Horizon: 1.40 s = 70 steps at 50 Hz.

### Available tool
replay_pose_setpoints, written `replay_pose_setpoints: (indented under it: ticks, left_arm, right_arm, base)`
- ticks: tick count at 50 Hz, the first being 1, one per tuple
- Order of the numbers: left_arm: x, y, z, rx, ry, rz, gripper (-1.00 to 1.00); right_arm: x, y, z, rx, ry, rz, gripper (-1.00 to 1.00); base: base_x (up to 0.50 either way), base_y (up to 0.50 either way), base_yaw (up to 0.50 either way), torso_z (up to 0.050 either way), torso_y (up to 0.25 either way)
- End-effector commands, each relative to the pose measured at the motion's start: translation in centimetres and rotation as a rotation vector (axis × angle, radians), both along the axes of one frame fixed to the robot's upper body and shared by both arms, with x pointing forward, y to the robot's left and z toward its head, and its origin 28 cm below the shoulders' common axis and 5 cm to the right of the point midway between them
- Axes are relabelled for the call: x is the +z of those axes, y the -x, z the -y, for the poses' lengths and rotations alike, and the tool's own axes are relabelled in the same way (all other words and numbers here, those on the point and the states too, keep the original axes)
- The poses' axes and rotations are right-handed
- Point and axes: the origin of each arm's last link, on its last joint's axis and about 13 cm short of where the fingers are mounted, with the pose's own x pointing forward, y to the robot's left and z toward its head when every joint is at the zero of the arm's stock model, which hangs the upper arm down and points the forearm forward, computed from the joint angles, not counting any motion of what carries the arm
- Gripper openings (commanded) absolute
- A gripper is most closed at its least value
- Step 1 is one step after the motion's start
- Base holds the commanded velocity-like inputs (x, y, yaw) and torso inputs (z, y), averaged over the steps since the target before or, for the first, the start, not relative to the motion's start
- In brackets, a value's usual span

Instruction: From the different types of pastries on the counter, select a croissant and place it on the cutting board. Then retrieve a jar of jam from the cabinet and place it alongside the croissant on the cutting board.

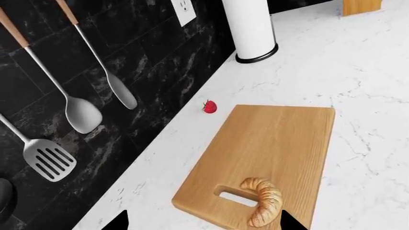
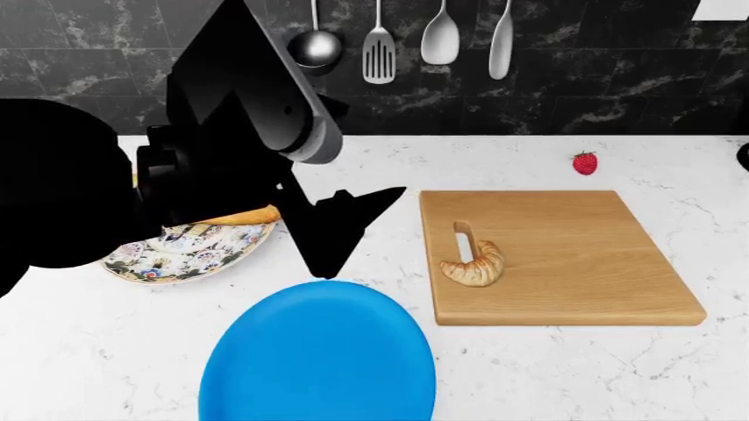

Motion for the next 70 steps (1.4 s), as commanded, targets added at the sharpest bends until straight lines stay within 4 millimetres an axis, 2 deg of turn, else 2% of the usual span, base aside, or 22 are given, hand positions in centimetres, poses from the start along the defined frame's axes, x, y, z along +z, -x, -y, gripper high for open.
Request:
replay_pose_setpoints:
  ticks: [1,20,45,70]
  left_arm:
    - [0.0,0.0,0.0,0.000,0.001,0.001,1.00]
    - [0.0,0.0,0.0,0.001,0.003,0.002,1.00]
    - [-0.3,0.0,0.2,-0.006,0.003,-0.003,1.00]
    - [-0.4,-0.1,0.1,-0.008,0.010,-0.005,1.00]
  right_arm:
    - [-1.9,-0.8,-0.3,0.015,0.021,-0.062,-1.00]
    - [-5.8,-2.5,-0.1,-0.038,0.035,-0.194,-1.00]
    - [-12.6,-6.1,1.3,-0.282,0.046,-0.352,-1.00]
    - [-18.0,-10.5,1.9,-0.447,0.143,-0.256,-1.00]
  base:
    - [0.00,0.00,0.00,0.000,0.000]
    - [0.00,0.00,0.00,0.000,0.001]
    - [0.00,0.00,0.00,0.001,0.000]
    - [0.00,0.00,0.00,0.000,0.000]
